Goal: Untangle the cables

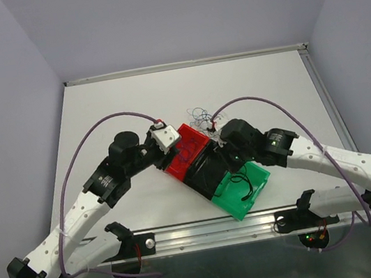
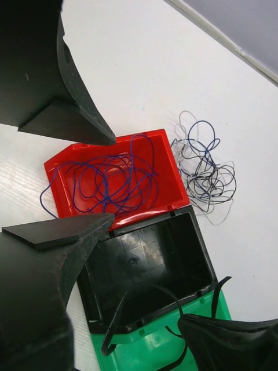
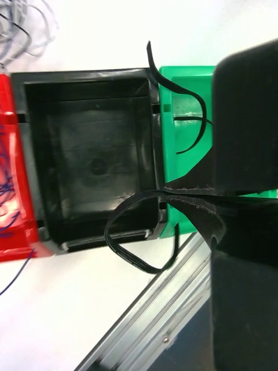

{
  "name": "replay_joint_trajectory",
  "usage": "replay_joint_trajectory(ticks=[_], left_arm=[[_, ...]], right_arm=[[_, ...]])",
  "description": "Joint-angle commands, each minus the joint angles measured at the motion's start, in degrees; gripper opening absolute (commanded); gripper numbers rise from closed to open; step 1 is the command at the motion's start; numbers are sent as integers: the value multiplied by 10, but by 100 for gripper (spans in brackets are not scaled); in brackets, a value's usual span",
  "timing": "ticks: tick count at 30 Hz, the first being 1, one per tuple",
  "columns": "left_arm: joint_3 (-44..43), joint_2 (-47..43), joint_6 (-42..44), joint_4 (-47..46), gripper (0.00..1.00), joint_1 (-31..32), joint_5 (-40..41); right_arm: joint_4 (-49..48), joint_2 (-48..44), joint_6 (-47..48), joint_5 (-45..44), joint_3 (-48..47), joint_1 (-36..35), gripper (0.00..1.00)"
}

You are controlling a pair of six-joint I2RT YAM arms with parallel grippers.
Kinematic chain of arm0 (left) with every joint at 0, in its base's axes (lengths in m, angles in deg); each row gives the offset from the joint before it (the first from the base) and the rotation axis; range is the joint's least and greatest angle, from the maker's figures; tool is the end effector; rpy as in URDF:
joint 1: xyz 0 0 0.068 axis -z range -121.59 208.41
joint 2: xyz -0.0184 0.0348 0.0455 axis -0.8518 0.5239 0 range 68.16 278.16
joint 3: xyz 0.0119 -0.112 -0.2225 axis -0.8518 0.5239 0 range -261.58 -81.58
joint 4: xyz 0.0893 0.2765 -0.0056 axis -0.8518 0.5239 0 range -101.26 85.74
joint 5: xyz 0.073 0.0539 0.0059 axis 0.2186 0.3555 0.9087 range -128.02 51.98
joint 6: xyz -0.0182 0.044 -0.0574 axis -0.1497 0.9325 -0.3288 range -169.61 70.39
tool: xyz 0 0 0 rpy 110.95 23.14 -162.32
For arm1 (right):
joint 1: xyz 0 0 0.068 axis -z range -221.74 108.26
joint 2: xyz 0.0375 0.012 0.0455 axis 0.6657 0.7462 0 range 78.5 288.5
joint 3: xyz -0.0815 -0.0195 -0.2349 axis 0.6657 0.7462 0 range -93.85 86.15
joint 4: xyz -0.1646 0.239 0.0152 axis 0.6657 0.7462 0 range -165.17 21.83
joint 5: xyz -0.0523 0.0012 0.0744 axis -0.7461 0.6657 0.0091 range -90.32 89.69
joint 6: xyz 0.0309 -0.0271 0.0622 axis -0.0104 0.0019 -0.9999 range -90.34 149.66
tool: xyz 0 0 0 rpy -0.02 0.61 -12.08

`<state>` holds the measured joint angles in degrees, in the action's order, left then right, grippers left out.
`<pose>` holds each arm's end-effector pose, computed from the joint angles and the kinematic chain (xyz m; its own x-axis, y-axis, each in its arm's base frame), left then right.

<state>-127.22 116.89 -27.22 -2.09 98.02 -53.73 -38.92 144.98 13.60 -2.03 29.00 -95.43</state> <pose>0.1986 -0.1865 0.3103 0.1603 0.3434 -0.9254 0.8182 0.4782 0.3192 0.1803 0.2422 0.2502 -0.6258 -0.3848 -0.6785 -0.6452 0.7441 0.1731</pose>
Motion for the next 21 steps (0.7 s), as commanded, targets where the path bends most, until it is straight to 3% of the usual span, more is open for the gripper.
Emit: replay_joint_trajectory(ticks=[1, 11, 17, 21], left_arm=[[3, 14, 4, -28, 61, -3, -28], [5, 72, 14, -47, 58, -2, -57], [16, 66, 18, -51, 58, -2, -57], [25, 55, 17, -51, 58, -3, -58]], right_arm=[[51, 27, -34, -15, 2, -3, 1], [223, 79, -101, -90, -41, -2, 1], [231, 129, -165, -130, -21, -3, 0], [202, 148, -221, -203, -36, -2, 1]])
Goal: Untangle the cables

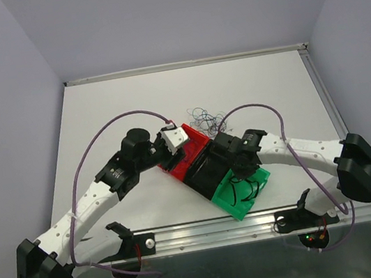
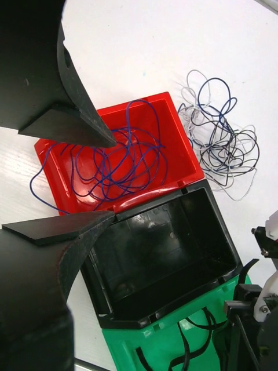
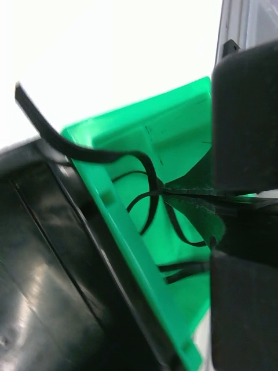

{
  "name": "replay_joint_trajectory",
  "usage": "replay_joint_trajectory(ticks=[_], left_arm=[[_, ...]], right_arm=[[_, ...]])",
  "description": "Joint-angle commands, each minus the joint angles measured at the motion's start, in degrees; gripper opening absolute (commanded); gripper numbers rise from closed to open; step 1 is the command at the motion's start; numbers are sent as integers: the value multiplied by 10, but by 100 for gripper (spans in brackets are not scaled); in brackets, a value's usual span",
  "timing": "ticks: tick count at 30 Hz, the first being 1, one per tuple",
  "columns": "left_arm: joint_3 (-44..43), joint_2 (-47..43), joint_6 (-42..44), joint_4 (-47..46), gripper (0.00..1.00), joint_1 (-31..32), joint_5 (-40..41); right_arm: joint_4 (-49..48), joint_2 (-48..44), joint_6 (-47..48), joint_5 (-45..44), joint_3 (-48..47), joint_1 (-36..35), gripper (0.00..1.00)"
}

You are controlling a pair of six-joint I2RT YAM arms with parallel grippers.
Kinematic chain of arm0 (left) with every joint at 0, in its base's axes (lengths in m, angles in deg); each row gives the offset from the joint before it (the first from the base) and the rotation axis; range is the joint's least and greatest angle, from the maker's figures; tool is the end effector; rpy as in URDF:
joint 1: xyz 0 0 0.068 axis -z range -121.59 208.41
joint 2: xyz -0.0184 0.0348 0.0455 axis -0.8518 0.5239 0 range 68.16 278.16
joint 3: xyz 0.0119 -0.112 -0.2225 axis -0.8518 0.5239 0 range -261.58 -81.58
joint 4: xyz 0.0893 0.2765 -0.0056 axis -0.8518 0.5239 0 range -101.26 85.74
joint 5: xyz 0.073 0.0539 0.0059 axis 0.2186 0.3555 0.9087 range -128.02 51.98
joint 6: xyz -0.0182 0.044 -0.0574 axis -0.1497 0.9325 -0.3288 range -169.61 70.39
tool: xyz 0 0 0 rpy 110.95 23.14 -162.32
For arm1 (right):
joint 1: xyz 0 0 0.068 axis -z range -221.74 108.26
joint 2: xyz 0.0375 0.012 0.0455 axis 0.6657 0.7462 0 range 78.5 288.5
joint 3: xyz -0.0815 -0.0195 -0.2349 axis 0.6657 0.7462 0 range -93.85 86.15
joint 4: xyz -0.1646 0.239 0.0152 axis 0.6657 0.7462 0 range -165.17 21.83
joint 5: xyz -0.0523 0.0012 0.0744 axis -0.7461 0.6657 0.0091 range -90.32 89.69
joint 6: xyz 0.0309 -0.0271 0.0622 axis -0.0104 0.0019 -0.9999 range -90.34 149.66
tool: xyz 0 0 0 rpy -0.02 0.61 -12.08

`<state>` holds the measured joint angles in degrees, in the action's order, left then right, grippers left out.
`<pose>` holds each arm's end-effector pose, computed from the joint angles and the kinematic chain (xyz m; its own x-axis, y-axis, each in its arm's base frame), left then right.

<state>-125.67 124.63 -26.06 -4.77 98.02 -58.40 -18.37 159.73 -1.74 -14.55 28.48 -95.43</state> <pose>0.2137 -0.2053 0.2699 0.1120 0.3936 -0.9124 0.8801 0.3871 0.2750 0.1799 0.2188 0.1623 -0.8925 -0.3619 -0.2692 -0.3419 0.9321 -0.1196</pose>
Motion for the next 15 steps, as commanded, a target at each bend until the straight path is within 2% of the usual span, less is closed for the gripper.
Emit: replay_joint_trajectory(ticks=[1, 7, 13, 15], left_arm=[[12, -28, 4, -24, 58, -3, -13], [29, -46, -1, -27, 58, -3, 1], [37, -66, -8, -34, 58, -2, 19], [38, -71, -7, -34, 58, -2, 22]], right_arm=[[-14, 2, -81, -88, -31, -3, 1], [-70, 27, -187, -159, 0, -3, 1], [-86, 29, -431, -237, 63, -12, 0], [-87, 21, -480, -253, 95, -26, 1]])
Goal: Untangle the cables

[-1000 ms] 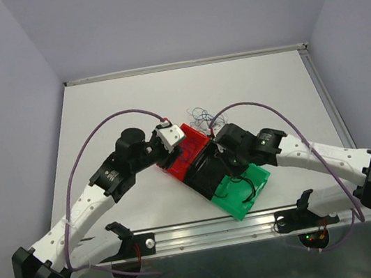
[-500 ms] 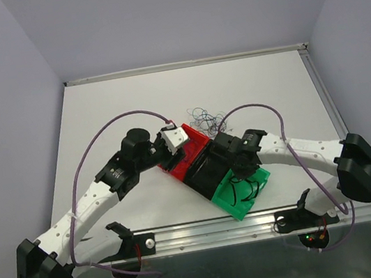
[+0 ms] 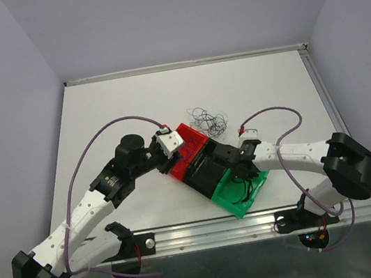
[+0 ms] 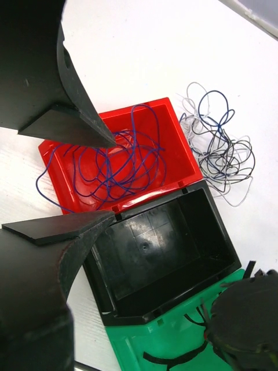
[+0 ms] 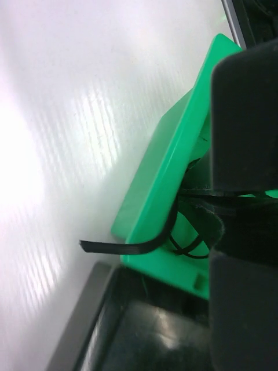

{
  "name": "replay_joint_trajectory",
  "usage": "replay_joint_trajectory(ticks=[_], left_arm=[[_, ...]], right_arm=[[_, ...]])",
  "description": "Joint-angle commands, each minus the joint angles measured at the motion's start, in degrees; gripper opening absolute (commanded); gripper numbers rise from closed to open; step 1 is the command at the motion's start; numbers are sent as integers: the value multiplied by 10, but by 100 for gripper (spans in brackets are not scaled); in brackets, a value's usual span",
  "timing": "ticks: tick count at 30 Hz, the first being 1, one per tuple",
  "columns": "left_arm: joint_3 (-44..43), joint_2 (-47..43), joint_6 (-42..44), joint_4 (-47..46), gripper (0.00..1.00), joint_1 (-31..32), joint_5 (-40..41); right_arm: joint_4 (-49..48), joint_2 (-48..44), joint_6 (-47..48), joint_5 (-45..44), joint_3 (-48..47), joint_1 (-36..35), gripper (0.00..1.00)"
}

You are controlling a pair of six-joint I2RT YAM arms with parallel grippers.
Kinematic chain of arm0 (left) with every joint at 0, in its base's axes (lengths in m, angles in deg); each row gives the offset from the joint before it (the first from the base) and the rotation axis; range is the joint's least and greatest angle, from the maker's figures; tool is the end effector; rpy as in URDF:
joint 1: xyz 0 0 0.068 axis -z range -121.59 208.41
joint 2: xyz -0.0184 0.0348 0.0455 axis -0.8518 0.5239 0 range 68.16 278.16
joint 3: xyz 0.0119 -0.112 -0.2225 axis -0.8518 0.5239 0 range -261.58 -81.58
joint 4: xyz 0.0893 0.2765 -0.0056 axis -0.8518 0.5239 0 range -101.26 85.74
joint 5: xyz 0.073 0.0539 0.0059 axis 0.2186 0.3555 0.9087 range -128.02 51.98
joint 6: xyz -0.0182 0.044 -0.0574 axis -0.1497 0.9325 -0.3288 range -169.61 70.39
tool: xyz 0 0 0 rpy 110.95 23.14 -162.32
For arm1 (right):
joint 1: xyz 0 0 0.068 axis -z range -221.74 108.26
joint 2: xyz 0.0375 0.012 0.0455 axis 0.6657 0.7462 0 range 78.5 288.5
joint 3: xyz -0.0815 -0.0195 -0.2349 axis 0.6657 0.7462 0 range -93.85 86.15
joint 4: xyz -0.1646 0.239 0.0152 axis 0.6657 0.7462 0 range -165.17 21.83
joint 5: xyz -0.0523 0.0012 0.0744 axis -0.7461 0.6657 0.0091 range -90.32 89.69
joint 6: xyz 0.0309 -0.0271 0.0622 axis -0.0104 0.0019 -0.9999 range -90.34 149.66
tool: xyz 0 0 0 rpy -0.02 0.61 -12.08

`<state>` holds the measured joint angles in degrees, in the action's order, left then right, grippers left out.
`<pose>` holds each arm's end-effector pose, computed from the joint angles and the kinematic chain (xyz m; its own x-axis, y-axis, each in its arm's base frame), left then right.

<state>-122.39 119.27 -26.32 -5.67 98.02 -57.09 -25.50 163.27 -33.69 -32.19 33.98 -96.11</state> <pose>0.2025 -0.1942 0.2734 0.1404 0.3690 -0.9188 0.8591 0.4158 0.2983 0.1900 0.2083 0.1281 -0.8389 0.1324 -0.5280 0.2247 0.9677 -0.1144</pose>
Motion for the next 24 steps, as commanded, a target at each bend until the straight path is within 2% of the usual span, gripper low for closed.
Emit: replay_joint_trajectory(ticks=[1, 6, 9, 17, 19, 24], left_arm=[[6, -20, -5, -26, 58, -2, 9], [4, -15, -6, -27, 58, -2, 6], [4, -12, -7, -29, 58, -3, 11], [4, -9, -10, -31, 58, -3, 17], [3, -7, -10, -32, 58, -3, 18], [1, 0, -9, -32, 58, -3, 18]], right_arm=[[-17, -15, -198, -93, 47, -33, 0], [-12, 32, -255, -132, 51, -58, 1], [-4, 53, -262, -150, 33, -68, 9], [26, -18, -236, -187, -3, -72, 18], [39, -39, -233, -191, -10, -72, 45], [68, -55, -215, -196, -30, -72, 46]])
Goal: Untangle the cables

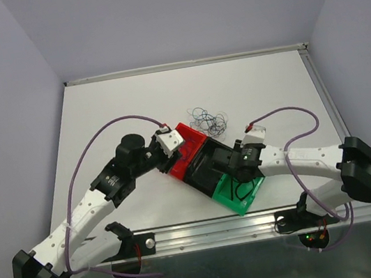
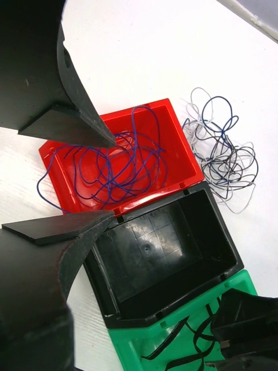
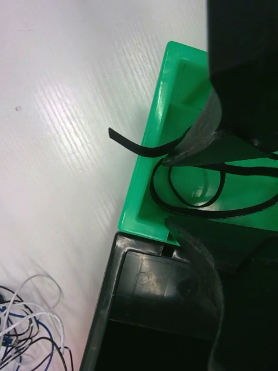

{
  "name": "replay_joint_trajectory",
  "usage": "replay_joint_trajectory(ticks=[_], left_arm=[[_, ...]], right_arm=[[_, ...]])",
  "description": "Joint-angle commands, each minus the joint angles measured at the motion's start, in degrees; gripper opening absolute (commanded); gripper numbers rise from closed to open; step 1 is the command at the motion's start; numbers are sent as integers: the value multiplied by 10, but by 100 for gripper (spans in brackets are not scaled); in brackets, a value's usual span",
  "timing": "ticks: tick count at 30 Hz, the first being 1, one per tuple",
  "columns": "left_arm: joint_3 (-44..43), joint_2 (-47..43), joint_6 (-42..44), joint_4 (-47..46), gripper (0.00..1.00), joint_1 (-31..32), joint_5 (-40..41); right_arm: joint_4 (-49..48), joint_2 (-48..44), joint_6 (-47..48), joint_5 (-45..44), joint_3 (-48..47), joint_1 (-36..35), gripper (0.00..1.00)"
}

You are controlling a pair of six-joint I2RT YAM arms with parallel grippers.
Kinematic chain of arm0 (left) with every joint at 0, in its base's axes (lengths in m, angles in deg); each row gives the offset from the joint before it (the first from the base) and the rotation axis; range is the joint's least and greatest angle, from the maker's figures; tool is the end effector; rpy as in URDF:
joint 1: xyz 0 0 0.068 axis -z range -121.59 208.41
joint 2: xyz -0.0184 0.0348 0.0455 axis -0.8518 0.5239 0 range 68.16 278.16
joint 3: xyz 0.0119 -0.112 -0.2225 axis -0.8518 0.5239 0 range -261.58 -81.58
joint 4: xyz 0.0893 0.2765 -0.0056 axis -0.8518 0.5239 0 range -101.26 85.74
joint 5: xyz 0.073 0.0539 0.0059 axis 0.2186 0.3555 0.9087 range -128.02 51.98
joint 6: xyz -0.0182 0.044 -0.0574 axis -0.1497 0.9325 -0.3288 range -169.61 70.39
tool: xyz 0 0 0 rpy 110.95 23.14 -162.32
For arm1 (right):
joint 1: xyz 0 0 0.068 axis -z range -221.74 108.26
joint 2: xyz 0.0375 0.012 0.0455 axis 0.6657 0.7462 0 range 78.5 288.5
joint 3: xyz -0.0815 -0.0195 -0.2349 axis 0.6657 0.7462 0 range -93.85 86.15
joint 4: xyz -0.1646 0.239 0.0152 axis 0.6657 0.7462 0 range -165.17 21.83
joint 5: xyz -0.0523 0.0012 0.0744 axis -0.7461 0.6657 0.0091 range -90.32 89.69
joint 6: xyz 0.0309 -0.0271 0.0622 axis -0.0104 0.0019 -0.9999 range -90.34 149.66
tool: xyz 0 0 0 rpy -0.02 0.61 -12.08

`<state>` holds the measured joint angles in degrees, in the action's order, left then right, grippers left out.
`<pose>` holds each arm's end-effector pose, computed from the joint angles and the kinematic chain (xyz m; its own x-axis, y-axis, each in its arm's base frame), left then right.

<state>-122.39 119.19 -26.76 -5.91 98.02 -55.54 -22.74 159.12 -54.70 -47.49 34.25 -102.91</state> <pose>0.2038 -0.1933 0.2741 0.1325 0.3711 -0.9191 0.8464 0.4403 0.2998 0.1703 0.2141 0.1549 -0.5854 0.3394 -0.7363 0.4208 0.9034 0.0819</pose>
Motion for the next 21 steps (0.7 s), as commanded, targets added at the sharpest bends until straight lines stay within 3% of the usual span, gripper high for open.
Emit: replay_joint_trajectory(ticks=[1, 7, 9, 12, 14, 18, 21], left_arm=[[1, 1, -4, -30, 58, -3, 2], [3, -4, -3, -32, 58, -3, 8], [2, -3, -6, -38, 58, -3, 15], [-2, 7, -8, -46, 58, -3, 29], [-12, 18, -8, -45, 58, -7, 26], [-19, 28, -13, -45, 58, -12, 26], [-6, 21, -14, -51, 58, -25, 34]], right_arm=[[45, -17, -3, -43, -37, -4, 46], [73, -40, 14, -49, -65, -4, 48], [52, -62, 68, -49, -83, -4, 49], [-61, -116, 229, -9, -76, -4, 53], [-123, -138, 319, 6, -64, -1, 61], [-193, -113, 401, 16, -76, 37, 68], [-243, -58, 478, 143, -88, 120, 68]])
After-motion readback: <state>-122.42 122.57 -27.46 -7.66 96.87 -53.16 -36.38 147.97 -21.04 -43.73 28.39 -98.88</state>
